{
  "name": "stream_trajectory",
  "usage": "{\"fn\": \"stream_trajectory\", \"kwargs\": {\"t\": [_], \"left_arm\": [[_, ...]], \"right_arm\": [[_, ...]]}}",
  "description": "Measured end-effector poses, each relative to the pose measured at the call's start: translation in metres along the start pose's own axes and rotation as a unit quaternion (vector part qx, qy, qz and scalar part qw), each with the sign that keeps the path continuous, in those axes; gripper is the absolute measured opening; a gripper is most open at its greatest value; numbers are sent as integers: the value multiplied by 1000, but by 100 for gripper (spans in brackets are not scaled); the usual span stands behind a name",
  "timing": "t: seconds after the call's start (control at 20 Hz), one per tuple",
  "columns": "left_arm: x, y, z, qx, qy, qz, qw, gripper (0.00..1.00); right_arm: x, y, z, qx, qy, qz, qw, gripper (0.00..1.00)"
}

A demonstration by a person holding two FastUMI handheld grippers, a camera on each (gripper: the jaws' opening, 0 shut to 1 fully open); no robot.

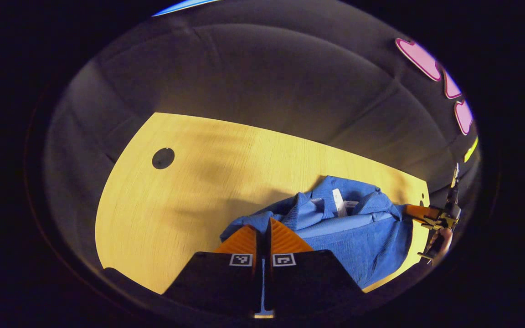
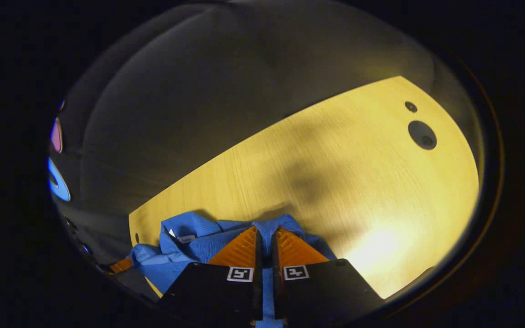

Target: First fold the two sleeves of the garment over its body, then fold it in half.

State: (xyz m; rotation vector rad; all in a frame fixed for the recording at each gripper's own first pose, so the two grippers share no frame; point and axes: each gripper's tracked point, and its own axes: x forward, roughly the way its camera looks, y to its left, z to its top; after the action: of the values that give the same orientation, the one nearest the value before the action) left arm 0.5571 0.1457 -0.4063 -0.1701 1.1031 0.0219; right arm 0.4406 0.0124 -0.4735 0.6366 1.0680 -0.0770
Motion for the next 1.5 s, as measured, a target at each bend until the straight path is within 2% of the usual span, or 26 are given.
{"fn": "stream_trajectory", "kwargs": {"t": [0.05, 0.1, 0.15, 0.2, 0.25, 0.3, 0.35, 0.45, 0.5, 0.55, 0.6, 0.65, 0.7, 0.75, 1.0, 1.1, 1.2, 1.25, 1.35, 1.4, 1.5], "left_arm": [[-3, 9, 3, 19, 8, 19, 1000, 7], [-14, 24, 12, 39, 2, 42, 998, 26], [-26, 38, 28, 52, -22, 77, 995, 45], [-38, 49, 45, 61, -56, 98, 992, 65], [-53, 48, 62, 61, -87, 87, 990, 84], [-62, 44, 74, 57, -114, 80, 989, 87], [-70, 38, 76, 57, -134, 76, 986, 86], [-83, 28, 81, 50, -160, 66, 984, 87], [-97, 19, 82, 47, -171, 53, 983, 87], [-114, 11, 82, 46, -189, 48, 980, 87], [-132, 5, 81, 50, -210, 47, 975, 87], [-145, 2, 80, 53, -227, 47, 971, 87], [-160, -7, 77, 56, -241, 43, 968, 87], [-177, -14, 72, 59, -255, 35, 965, 87], [-288, -53, 40, 89, -342, 4, 935, 87], [-339, -67, 10, 93, -375, -11, 922, 87], [-383, -77, -30, 107, -396, -24, 912, 87], [-403, -76, -51, 116, -407, -19, 906, 86], [-435, -77, -78, 123, -452, -15, 883, 86], [-449, -76, -101, 120, -462, -16, 879, 85], [-466, -79, -143, 111, -454, -34, 883, 84]], "right_arm": [[-3, 3, 9, 12, -10, 17, 1000, 13], [-6, 3, 26, 14, -37, 23, 999, 34], [-8, 6, 44, 15, -67, 34, 997, 24], [-19, 6, 66, 12, -108, 38, 993, 41], [-28, 5, 89, 12, -141, 39, 989, 54], [-37, 7, 102, 17, -161, 48, 986, 82], [-52, 6, 109, 16, -174, 50, 983, 83], [-76, 6, 114, -25, -200, 45, 978, 84], [-89, 9, 112, -54, -213, 43, 975, 89], [-102, 19, 105, -82, -223, 44, 970, 80], [-117, 29, 96, -109, -233, 47, 965, 96], [-132, 40, 90, -129, -241, 50, 961, 98], [-149, 54, 81, -151, -252, 54, 954, 87], [-163, 68, 71, -171, -265, 59, 947, 97], [-289, 124, 9, -262, -334, 69, 903, 97], [-329, 124, -37, -298, -347, 58, 888, 97], [-373, 133, -84, -316, -371, 65, 871, 97], [-394, 130, -107, -320, -380, 66, 865, 97], [-435, 131, -149, -318, -401, 78, 856, 97], [-452, 132, -164, -312, -408, 84, 854, 96], [-484, 123, -193, -294, -419, 83, 855, 96]]}}
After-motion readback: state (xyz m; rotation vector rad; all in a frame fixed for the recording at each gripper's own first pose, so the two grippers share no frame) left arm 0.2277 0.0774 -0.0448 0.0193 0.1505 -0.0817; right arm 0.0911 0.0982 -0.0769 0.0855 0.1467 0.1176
